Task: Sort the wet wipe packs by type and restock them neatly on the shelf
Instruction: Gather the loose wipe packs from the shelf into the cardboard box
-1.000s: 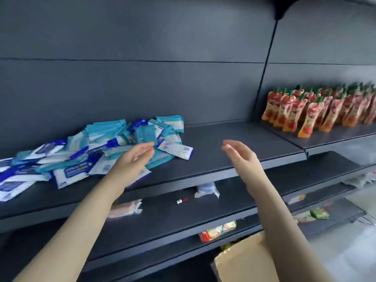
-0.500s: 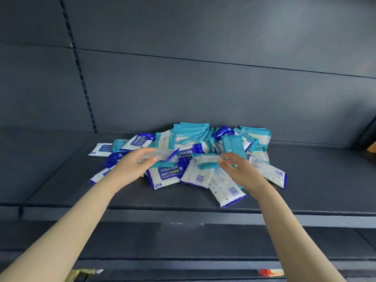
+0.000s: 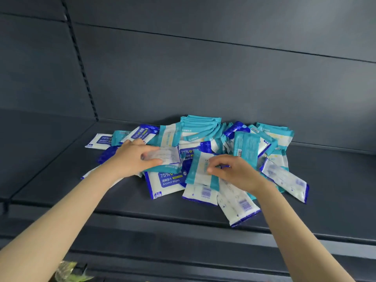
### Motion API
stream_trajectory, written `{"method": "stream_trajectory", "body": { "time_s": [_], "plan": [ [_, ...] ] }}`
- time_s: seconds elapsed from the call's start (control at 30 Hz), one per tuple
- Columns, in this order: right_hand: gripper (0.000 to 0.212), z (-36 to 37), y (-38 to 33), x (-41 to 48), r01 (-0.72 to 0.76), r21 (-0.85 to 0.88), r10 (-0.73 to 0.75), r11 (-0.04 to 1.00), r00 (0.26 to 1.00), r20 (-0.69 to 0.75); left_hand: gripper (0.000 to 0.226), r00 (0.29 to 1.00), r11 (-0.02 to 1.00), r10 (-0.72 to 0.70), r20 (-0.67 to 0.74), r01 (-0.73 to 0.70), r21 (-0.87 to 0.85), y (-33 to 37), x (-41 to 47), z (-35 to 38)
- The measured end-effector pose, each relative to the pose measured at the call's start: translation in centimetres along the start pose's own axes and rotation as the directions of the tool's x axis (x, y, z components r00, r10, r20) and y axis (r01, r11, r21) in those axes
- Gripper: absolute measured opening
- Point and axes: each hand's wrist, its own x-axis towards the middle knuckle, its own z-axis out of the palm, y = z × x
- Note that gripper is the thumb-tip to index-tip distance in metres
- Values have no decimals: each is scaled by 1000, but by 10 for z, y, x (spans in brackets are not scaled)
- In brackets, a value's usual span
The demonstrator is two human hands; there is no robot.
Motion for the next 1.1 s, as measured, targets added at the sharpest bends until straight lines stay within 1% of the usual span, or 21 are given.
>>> {"method": "stream_trajectory", "body": {
  "time_s": [0.03, 0.07, 0.13, 0.2, 0.23, 0.3, 0.37, 0.4, 0.5, 0.57, 0.6, 0.67, 0.7, 0.73, 0.8, 0.87, 0.9, 0.93, 1.0, 1.03, 1.1],
  "plan": [
    [4, 2, 2, 3, -7, -11, 7, 1000, 999, -34, 57, 1000, 1000, 6, 6, -6, -24, 1, 2, -1],
    [12, 4, 5, 4, -33, -30, 31, 999, 997, -72, 60, 1000, 1000, 10, 11, -10, -19, 4, 4, -3],
    [39, 6, 5, 3, -141, -51, 134, 989, 982, -130, 58, 999, 1000, 10, 38, -10, 8, 7, 9, -6],
    [58, 5, 4, -1, -268, -41, 261, 963, 957, -125, 57, 992, 1000, 4, 122, -6, 11, 5, 15, -9],
    [64, 5, 4, -2, -310, -50, 303, 950, 947, -106, 58, 986, 1000, -2, 169, 6, -26, 4, 17, -10],
    [74, 5, 1, -3, -337, -104, 329, 936, 940, -88, 47, 976, 995, -6, 220, 28, -96, 2, 19, -14],
    [79, 7, -4, -3, -363, -166, 348, 917, 930, -116, 40, 972, 994, 4, 234, 23, -111, 0, 24, -16],
    [78, 9, -7, -3, -386, -194, 365, 902, 921, -134, 43, 969, 994, 1, 249, 27, -110, 1, 24, -17],
    [79, 17, -14, -1, -450, -231, 421, 863, 892, -164, 71, 954, 997, -9, 301, 33, -74, 4, 29, -21],
    [76, 20, -19, -1, -478, -206, 451, 854, 877, -165, 79, 946, 999, -3, 323, 17, -41, 5, 32, -22],
    [76, 22, -21, -1, -490, -151, 466, 859, 869, -168, 76, 945, 999, 4, 327, 10, -43, 4, 35, -22],
    [79, 28, -28, -3, -486, 20, 480, 874, 856, -192, 58, 945, 997, 34, 326, -11, -70, 1, 38, -23],
    [78, 33, -31, -4, -460, 116, 475, 880, 853, -218, 49, 946, 995, 46, 321, -16, -94, -2, 39, -22],
    [72, 38, -34, -5, -428, 210, 471, 879, 848, -245, 43, 950, 993, 56, 306, -20, -118, -4, 39, -22],
    [61, 47, -38, -5, -368, 376, 490, 850, 813, -313, 41, 965, 980, 82, 250, -33, -196, -10, 39, -22],
    [60, 55, -41, -5, -290, 575, 549, 765, 760, -348, 41, 980, 946, 95, 173, -35, -321, -15, 38, -23],
    [55, 57, -44, -7, -234, 676, 575, 699, 746, -336, 42, 987, 923, 91, 130, -35, -383, -17, 37, -24],
    [45, 59, -47, -9, -180, 750, 587, 637, 744, -319, 42, 992, 906, 88, 88, -43, -422, -20, 37, -26],
    [26, 57, -54, -17, -84, 842, 583, 534, 757, -294, 40, 995, 854, 89, 40, -55, -518, -25, 33, -31],
    [22, 54, -59, -22, -46, 870, 591, 490, 752, -293, 41, 994, 802, 98, 43, -53, -595, -27, 31, -33],
    [24, 43, -63, -34, -4, 902, 620, 432, 727, -294, 40, 990, 670, 119, 71, -27, -742, -28, 26, -40]
  ]
}}
